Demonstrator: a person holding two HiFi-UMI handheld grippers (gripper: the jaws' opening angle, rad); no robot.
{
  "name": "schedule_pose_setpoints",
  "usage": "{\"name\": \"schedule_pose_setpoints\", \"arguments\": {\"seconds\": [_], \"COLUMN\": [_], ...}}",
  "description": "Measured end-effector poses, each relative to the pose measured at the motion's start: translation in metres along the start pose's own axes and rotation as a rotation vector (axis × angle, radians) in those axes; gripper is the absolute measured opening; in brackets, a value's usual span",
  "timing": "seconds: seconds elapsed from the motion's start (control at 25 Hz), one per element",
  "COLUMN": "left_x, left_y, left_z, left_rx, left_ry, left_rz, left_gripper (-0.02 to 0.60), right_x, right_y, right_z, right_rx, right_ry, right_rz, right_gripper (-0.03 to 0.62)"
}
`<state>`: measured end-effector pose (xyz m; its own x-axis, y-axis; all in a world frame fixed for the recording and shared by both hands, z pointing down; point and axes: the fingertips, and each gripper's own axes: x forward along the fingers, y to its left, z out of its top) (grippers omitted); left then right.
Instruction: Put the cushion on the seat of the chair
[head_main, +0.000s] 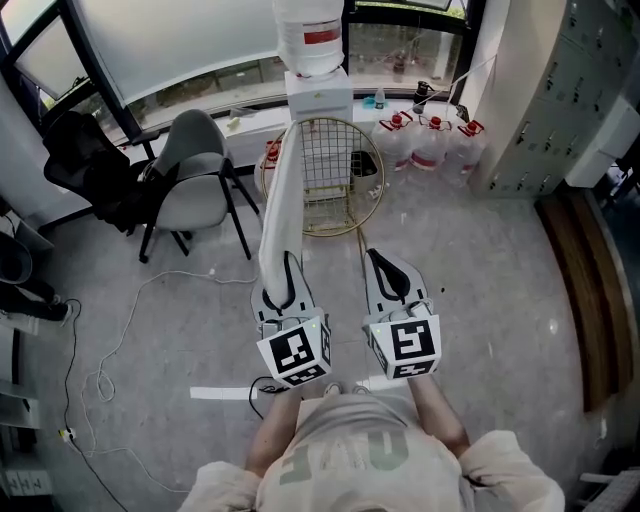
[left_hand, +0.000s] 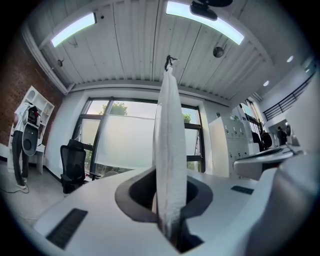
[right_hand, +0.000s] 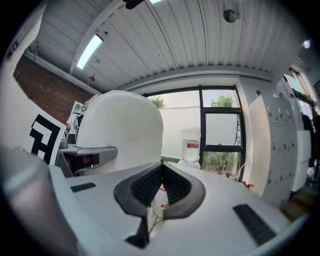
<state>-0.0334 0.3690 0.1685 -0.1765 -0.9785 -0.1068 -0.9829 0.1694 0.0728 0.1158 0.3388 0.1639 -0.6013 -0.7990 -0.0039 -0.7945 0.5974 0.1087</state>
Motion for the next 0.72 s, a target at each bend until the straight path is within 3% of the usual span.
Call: {"name": "schedule_pose_setpoints", "arguments": {"seconds": [0.28,0.52,0.72], "left_x": [0.001,0.007,0.026], "left_y": [0.012,0.033,0.036], "left_z": [-0.004,-0.012,-0.014], "left_rx": [-0.017,-0.049,-0.046], "left_ry": [-0.011,-0.023,-0.020], "left_rz": [-0.021,-0.010,-0.011], "left_gripper": [0.052,0.052,0.052], "right_x": [0.000,0.003,0.014], "right_y": [0.014,0.015,0.003], "right_z": [-0.013,-0.036,-0.030], "right_rx": [-0.003,-0.008,-0.009], "right_ry": [0.023,0.072,0.063], "right_rz": [0.034,-0.007,-0.035], "right_gripper": [0.018,0.018,0.018]}}
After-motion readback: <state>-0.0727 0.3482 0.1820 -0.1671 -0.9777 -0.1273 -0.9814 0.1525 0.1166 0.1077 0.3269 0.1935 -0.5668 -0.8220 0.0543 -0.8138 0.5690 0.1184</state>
